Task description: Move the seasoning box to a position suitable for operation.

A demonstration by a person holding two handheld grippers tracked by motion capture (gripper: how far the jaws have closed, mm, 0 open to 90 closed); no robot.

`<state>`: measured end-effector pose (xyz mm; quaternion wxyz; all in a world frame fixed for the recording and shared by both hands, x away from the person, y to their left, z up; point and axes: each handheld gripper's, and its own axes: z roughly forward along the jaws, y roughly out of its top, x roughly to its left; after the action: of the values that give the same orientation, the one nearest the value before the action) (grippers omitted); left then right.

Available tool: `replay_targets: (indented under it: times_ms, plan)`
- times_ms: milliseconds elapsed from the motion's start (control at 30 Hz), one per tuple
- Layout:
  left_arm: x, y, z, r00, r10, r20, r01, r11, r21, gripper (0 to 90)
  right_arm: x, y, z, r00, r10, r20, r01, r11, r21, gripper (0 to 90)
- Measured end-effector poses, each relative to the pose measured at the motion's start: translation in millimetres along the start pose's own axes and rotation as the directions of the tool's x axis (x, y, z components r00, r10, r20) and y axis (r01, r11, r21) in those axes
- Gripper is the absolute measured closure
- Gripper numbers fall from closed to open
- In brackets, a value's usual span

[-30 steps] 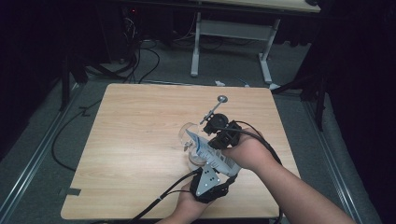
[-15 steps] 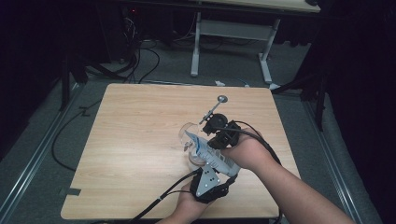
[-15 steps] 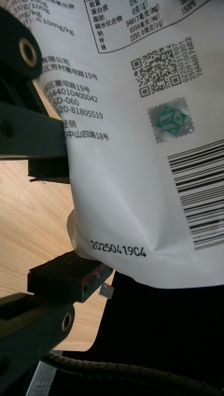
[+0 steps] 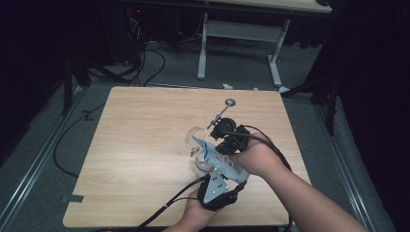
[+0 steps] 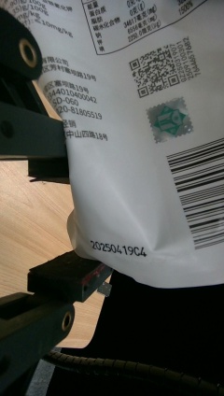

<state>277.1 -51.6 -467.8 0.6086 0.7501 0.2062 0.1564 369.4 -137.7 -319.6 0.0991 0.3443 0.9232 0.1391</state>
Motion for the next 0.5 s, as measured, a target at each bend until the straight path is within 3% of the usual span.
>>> replay_targets:
  times_ms: [500]
  plan:
    - [1.1, 1.8, -0.4, 1.0000, -0.005, 0.003, 0.006, 1.0000, -0.003, 57.1, 0.2, 1.8, 1.1, 1.0000, -0.003, -0.001, 0.003, 1.000, -0.005, 89.9]
